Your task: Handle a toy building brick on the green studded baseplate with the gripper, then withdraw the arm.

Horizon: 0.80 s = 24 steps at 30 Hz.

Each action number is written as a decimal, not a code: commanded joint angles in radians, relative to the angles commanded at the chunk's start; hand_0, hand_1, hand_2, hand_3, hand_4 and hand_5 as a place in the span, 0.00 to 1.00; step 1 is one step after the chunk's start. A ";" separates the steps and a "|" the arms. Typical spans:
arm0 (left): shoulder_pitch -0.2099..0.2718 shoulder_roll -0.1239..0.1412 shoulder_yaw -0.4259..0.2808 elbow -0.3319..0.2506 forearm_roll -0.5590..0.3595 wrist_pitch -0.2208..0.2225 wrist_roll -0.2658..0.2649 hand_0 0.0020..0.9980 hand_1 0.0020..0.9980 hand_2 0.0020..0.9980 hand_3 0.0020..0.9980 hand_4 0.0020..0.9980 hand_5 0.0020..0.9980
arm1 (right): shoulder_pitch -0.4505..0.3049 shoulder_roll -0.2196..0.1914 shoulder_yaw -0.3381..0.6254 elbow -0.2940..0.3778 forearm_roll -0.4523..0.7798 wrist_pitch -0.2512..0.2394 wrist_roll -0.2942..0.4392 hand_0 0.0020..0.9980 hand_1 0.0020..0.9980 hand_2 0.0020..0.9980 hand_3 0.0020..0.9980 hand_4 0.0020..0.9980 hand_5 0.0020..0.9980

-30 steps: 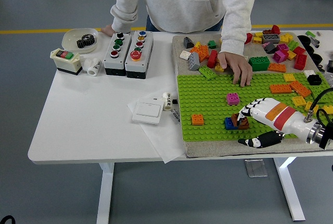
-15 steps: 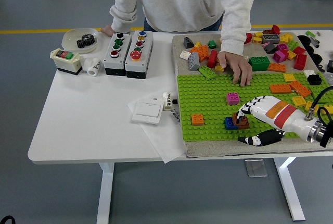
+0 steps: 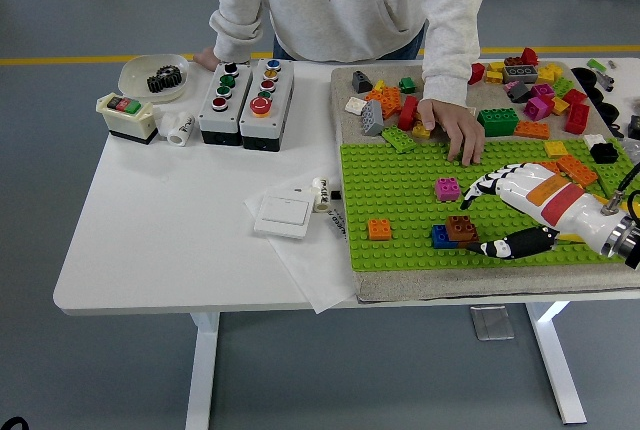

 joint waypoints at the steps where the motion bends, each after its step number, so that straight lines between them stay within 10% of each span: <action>1: 0.000 0.000 0.000 0.000 0.000 0.000 0.000 0.73 0.73 0.74 0.60 0.66 0.60 | 0.011 0.010 -0.011 -0.020 0.007 0.000 0.002 0.72 0.67 0.73 0.77 1.00 0.46; 24: -0.006 0.004 0.011 -0.002 -0.018 -0.004 0.000 0.73 0.73 0.74 0.60 0.66 0.60 | 0.089 0.111 -0.080 -0.181 0.106 0.038 -0.012 0.68 0.61 0.66 0.63 0.97 0.48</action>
